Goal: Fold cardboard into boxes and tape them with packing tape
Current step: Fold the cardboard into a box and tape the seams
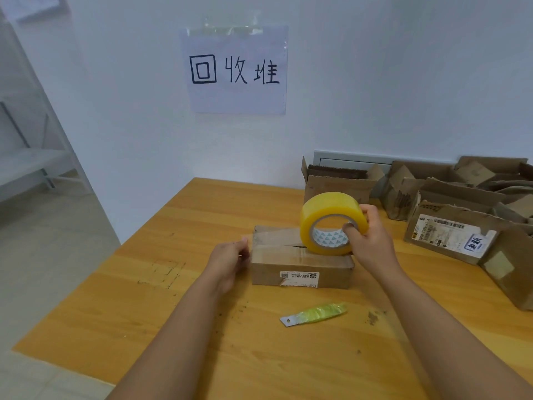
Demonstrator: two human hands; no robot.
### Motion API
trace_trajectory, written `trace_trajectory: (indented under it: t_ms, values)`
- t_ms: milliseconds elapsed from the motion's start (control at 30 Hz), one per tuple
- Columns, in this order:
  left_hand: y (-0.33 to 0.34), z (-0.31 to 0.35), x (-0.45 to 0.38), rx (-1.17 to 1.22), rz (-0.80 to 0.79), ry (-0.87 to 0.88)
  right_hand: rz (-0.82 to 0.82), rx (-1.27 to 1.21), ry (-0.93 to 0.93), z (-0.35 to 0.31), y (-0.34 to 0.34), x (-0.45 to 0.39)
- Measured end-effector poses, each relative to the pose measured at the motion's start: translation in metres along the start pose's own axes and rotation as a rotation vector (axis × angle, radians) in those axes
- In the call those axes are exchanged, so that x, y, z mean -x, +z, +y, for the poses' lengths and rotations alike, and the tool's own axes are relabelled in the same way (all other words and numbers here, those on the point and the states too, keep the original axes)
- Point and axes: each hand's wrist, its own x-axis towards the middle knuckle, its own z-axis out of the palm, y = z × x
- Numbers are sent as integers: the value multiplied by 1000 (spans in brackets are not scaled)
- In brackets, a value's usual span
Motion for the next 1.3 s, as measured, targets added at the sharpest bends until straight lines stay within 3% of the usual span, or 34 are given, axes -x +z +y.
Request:
trace_trajectory:
  t_ms: [200, 300, 433, 533, 600, 700, 900, 1033, 1167, 1300]
  values:
    - [3, -1, -2, -133, 12, -23, 5, -13, -1, 1, -1, 1]
    - [2, -1, -3, -329, -3, 8, 6, -14, -4, 1, 0, 2]
    - [5, 3, -3, -654, 108, 121, 17, -33, 1, 1, 1, 3]
    - [10, 0, 9, -679, 190, 298, 20, -38, 7, 1, 1, 4]
    - [17, -7, 25, -608, 153, 369, 17, -38, 31, 2, 0, 5]
    - [24, -19, 48, -522, 25, 294, 2, -50, 77, 6, 0, 8]
    - [23, -6, 35, -774, -48, 321, -23, -122, 132, 8, -1, 11]
    - [35, 2, 22, -1000, -74, 647, -53, -147, 159, 6, 0, 10]
    - [48, 1, 12, -1222, -96, 640, -69, -108, 157, 7, -3, 6]
    - [48, 1, 10, -1274, -103, 615, -94, 12, 54, 4, -10, 0]
